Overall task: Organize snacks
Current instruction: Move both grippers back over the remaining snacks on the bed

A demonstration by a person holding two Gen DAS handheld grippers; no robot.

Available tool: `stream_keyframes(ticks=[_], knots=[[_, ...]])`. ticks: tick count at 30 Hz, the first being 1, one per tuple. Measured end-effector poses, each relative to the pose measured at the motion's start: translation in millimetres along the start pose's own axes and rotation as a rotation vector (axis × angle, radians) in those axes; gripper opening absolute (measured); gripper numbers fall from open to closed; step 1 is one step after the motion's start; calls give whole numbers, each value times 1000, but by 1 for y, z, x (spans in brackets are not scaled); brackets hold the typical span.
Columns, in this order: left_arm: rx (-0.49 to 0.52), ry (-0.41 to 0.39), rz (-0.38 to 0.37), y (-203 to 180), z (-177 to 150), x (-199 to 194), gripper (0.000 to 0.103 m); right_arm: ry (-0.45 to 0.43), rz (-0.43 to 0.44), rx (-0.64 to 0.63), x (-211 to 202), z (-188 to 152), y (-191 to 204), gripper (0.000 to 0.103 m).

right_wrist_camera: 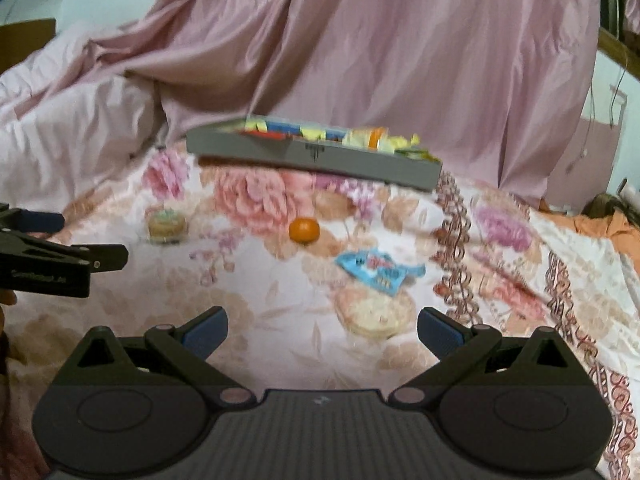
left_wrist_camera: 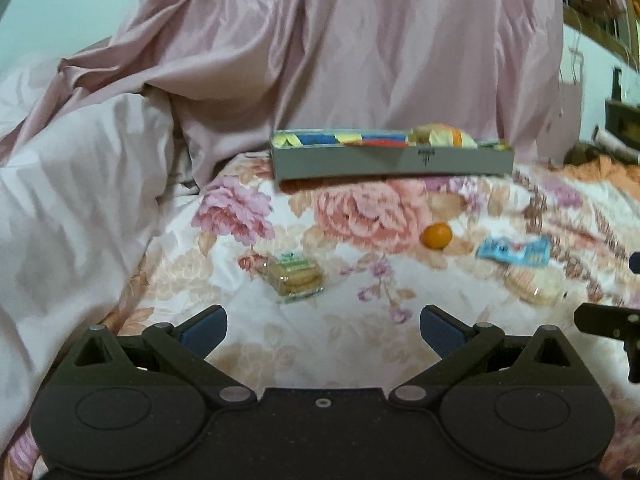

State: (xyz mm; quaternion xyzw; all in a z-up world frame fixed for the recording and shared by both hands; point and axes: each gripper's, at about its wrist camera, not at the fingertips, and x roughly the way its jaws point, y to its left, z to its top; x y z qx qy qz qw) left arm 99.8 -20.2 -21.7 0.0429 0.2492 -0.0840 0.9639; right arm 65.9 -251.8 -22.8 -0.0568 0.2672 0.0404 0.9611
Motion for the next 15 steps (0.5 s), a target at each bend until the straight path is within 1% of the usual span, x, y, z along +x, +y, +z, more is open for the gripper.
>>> stream_keyframes(ticks=[5,11,15], knots=[[21,35,-5,6,-3,17,102,77,-14,11,19,-4,0,103],[-2,65,3,12,-4,39,102,127,-19,21,37,-8,-1,103],[11,69,-12,11,-3,51,102,175,-25,26,48,-13,-2,103]])
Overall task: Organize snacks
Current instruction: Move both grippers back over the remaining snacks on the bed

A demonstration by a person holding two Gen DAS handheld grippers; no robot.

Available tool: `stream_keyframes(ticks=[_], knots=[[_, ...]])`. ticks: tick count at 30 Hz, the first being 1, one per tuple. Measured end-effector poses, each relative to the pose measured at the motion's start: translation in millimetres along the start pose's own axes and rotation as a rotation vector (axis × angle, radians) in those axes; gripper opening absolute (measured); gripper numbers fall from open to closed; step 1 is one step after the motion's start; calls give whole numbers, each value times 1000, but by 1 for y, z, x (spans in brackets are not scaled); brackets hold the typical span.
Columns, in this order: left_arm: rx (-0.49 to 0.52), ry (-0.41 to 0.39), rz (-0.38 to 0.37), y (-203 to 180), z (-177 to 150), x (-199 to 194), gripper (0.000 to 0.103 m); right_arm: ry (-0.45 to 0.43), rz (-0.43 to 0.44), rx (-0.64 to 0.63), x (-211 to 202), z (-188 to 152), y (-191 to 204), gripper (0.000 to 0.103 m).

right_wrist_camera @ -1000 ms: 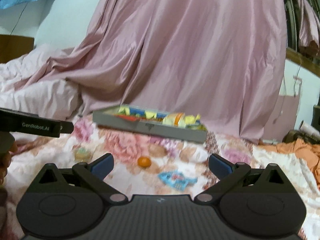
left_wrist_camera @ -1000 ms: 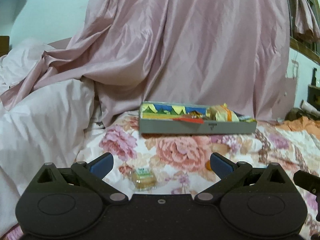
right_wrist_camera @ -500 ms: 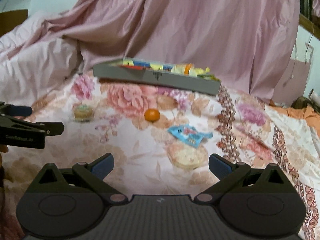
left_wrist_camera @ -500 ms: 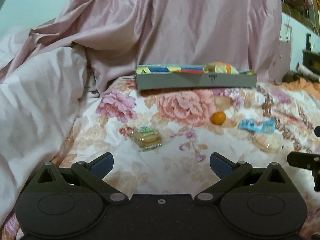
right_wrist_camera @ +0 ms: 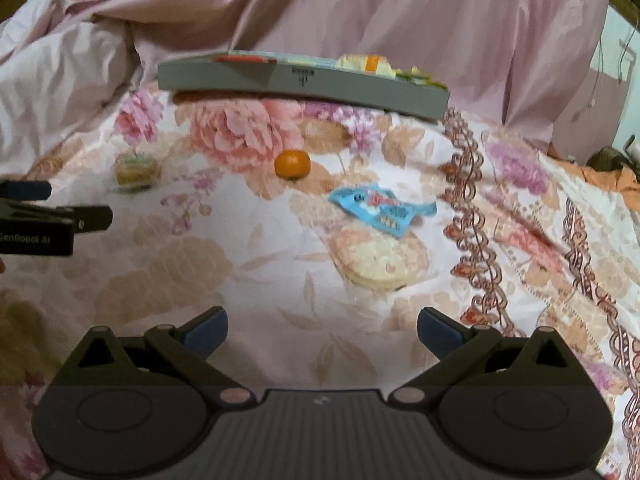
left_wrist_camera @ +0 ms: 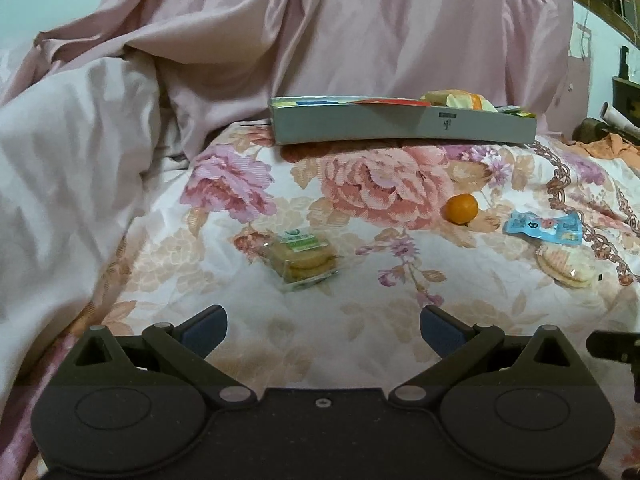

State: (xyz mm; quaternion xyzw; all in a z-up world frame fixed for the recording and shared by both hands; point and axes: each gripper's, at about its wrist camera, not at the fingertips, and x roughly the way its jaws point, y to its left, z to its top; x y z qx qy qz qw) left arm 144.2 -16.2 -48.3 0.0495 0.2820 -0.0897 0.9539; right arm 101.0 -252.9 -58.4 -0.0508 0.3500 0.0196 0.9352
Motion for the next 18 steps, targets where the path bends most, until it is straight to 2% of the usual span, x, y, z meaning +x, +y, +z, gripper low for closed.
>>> stream_keyframes(ticks=[7,14,18], knots=[[32,-15,2,-5,8,15,102,31,5,68,11,3,-12,103],[-5,-12,18,0,22,39,102,16,-42,28,27,12,-16,103],[-15,-19,38,4,27,55,102,12,-53,46,39,16,-23,103]])
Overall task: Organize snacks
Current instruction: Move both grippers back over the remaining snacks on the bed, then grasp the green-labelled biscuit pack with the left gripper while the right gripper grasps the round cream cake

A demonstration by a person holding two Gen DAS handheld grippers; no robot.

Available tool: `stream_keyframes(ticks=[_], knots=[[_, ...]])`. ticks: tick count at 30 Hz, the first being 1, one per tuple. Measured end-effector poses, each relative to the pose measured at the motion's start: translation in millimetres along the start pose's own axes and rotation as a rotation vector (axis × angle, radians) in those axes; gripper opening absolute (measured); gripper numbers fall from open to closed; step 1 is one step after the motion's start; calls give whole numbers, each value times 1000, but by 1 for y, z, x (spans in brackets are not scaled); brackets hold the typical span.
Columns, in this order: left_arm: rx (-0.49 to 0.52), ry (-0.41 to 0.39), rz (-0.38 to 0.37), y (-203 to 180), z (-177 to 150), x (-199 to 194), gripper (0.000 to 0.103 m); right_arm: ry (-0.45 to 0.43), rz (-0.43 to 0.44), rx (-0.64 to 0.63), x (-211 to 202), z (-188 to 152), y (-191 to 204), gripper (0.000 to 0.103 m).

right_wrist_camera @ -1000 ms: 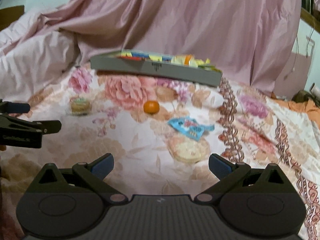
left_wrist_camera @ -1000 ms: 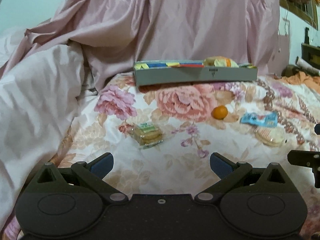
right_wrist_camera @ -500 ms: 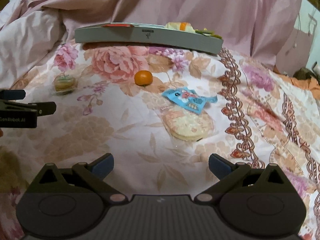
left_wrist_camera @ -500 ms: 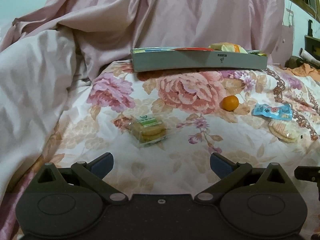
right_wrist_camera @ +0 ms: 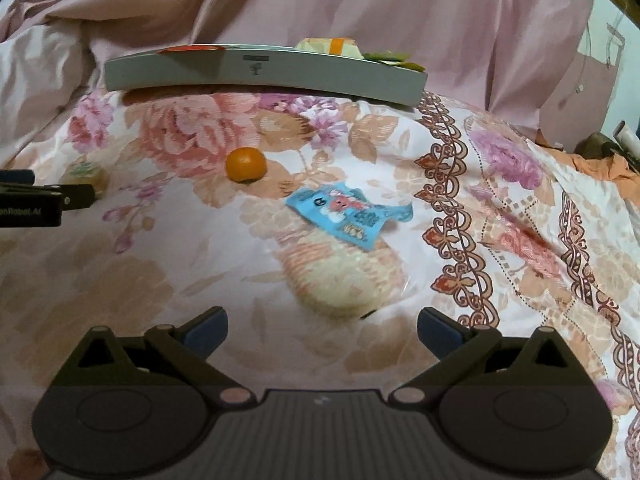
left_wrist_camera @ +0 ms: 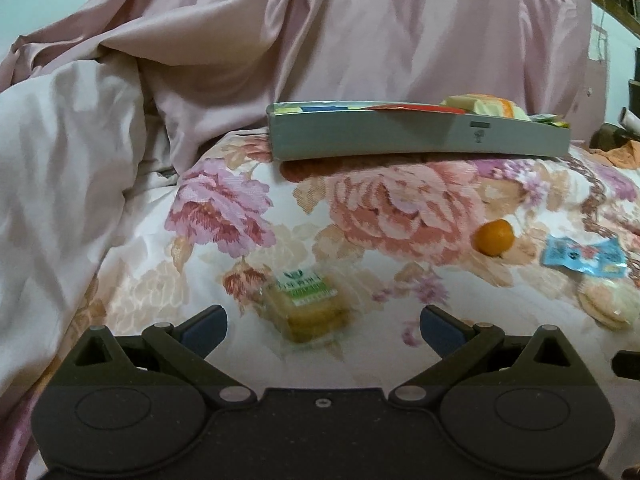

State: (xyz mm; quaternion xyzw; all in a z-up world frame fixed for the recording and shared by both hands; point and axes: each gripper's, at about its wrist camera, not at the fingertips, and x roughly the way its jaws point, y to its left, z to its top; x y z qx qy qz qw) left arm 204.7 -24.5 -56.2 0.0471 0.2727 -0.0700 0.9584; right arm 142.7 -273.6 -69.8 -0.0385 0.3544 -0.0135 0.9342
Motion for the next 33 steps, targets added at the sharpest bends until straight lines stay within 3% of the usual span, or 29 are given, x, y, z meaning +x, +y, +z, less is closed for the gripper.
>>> stream_keyframes(ticks=[8,13,24,33], knots=[[-94,52,7,15,7,34,102,-20,53,148,29,8,-21,103],[-145,91,-2,22,7,51,102,-49,45,164,45,12,-22,103],[-90,35,-8,13,4,46,95,-83,55,118,50,17,-9,101],[-87,4,-2,14,1,41,89,-112,148,-36,45,14,24,98]])
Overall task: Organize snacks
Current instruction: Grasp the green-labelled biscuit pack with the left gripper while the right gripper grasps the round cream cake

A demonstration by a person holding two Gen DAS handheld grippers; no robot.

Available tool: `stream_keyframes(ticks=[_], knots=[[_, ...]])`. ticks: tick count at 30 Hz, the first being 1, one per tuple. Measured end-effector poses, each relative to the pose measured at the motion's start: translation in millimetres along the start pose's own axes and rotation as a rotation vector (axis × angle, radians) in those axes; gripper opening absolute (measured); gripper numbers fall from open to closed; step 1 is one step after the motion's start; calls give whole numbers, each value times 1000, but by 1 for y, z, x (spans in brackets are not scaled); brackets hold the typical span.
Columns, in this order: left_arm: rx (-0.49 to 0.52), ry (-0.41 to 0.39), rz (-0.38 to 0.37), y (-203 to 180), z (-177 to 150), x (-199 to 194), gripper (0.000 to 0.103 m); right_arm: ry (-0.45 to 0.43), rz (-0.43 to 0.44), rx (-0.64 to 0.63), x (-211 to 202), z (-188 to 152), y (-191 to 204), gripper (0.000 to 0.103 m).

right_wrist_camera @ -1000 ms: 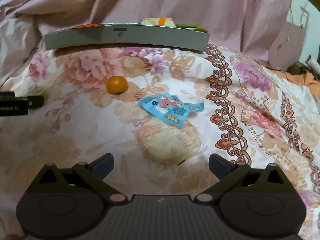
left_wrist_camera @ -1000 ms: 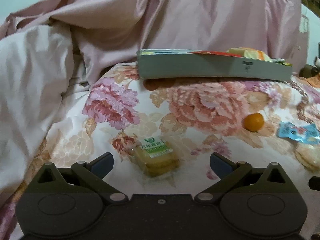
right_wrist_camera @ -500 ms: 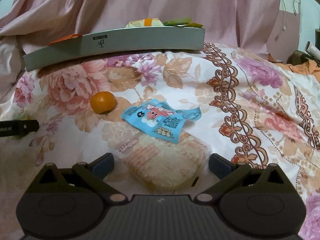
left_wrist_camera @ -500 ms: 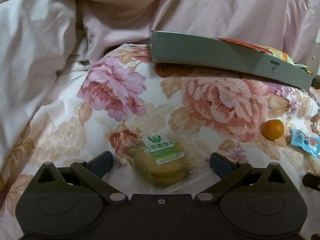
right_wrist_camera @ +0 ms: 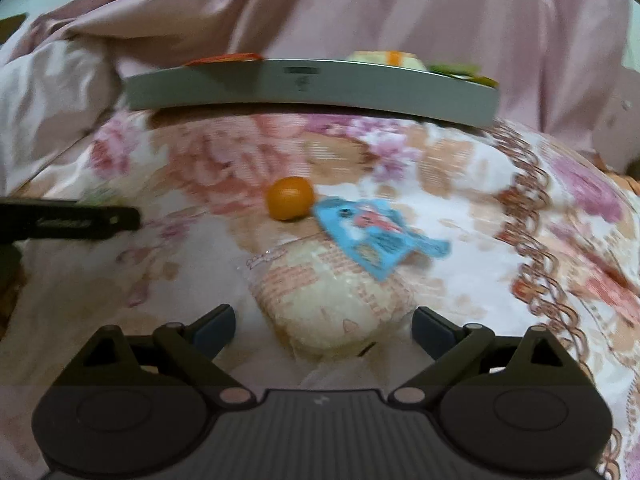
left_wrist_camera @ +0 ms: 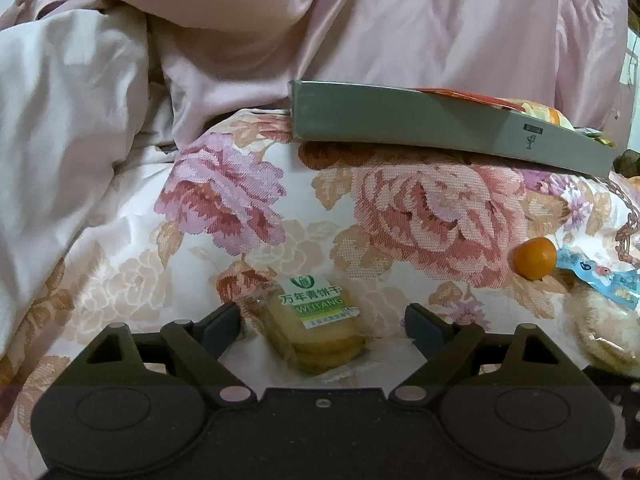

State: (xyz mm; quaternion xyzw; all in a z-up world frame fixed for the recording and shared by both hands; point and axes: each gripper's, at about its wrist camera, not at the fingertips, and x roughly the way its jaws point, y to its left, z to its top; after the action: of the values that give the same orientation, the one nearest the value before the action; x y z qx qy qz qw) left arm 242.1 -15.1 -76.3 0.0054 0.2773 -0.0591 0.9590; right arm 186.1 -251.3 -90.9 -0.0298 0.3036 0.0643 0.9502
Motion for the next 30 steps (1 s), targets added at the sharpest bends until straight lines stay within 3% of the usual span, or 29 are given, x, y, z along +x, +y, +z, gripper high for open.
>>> stream_keyframes(ticks=[8,15,19,22,30], knots=[[68,-7,-41,-8,-1,-1,88,-5,39,-35,0,0,9,98],[41,0,-46,-4,0,1,87,-11,15,11,5,4,4,102],[23,-9,-42,-2,0,0,76,-21,16,43,9,6,1,103],[21,-3,-67,-1,0,1,53,-26,18,56,13,8,0,103],[26,-9,-97,-3,-2,0,52,-44,26,35,15,10,6,90]])
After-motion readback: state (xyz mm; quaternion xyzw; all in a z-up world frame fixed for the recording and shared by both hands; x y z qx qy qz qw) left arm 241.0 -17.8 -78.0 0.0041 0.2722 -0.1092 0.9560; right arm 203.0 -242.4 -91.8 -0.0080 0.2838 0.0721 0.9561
